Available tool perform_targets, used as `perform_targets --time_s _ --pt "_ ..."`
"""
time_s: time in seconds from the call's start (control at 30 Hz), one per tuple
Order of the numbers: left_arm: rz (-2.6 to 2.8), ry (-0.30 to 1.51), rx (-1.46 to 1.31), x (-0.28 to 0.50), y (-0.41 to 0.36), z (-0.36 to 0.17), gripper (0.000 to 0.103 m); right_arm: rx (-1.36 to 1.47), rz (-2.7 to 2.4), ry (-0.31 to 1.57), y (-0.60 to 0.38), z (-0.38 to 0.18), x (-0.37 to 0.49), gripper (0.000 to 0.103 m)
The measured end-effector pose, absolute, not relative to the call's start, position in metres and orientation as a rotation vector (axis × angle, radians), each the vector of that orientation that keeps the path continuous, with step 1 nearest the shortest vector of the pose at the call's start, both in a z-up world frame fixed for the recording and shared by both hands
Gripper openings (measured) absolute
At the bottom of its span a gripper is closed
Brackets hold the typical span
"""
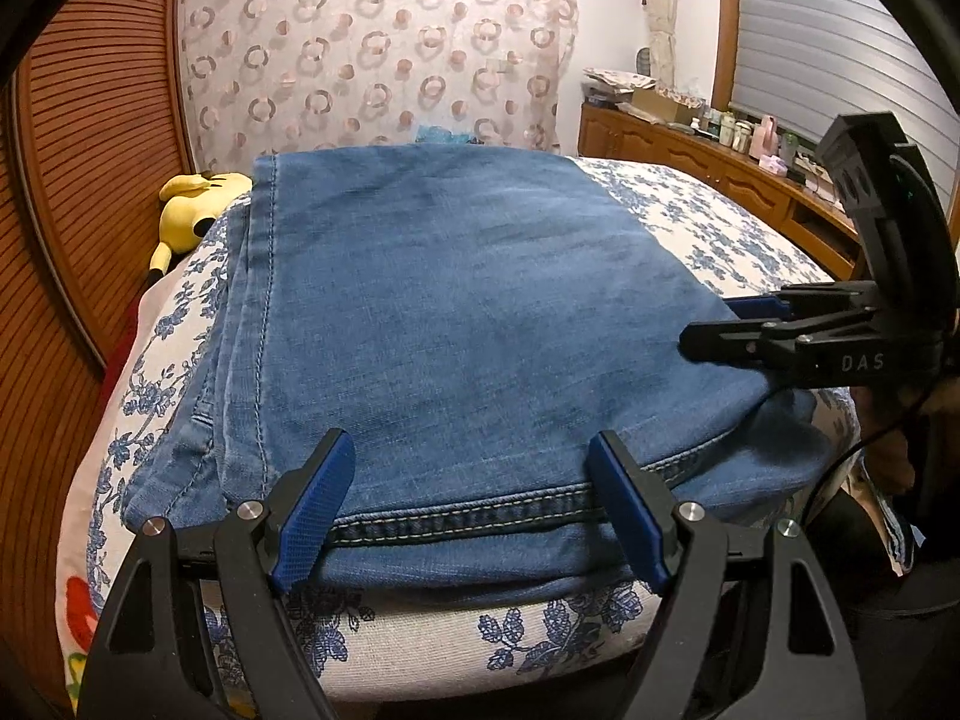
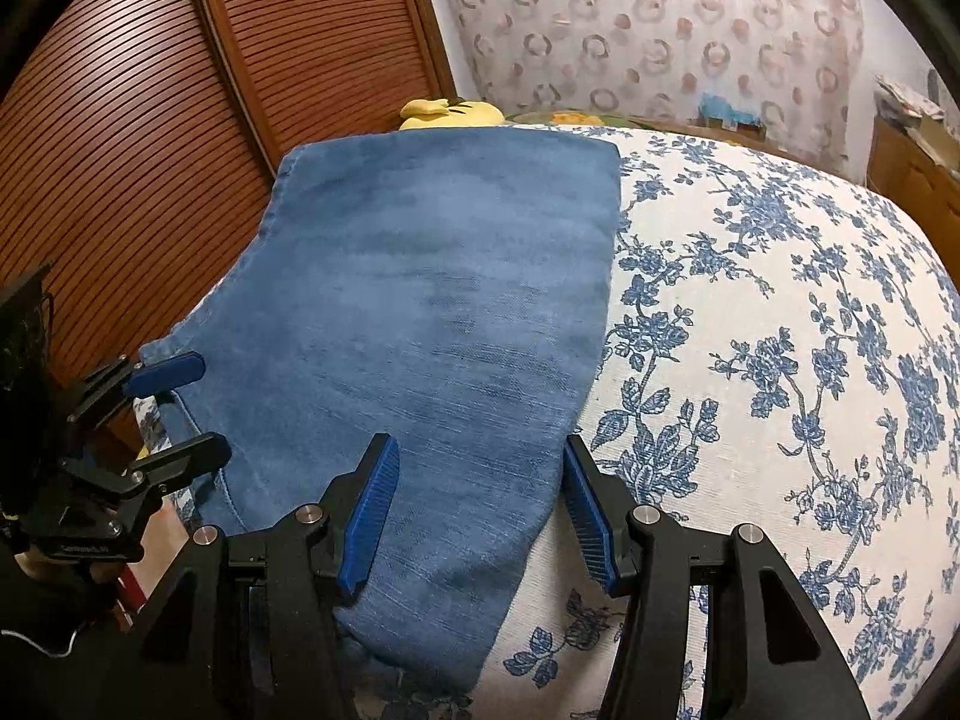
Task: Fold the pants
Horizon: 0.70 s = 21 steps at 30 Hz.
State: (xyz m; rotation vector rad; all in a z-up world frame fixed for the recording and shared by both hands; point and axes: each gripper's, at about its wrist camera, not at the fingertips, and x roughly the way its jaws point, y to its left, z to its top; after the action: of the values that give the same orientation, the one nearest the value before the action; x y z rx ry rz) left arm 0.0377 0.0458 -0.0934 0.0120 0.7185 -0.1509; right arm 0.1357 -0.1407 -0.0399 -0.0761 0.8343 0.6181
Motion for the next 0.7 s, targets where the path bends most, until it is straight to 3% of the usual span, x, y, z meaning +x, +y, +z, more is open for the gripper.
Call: perform_targets --time_s 0.37,0.53,0.7 --pt "-0.152 0.721 0.027 0.038 0.045 -0.093 0.081 -0.070 0.631 0.831 -0.135 -0.040 0.133 0.034" --pt "-0.152 0.722 0.025 0.038 0.045 -0.092 0.081 -0.045 0.631 0.813 -0.139 -0.034 0.134 0.008" --pt "-0.153 0.727 0.016 0.037 0.046 -0.092 0.081 0.006 0.688 0.741 -0.145 -0.011 0.125 0.005"
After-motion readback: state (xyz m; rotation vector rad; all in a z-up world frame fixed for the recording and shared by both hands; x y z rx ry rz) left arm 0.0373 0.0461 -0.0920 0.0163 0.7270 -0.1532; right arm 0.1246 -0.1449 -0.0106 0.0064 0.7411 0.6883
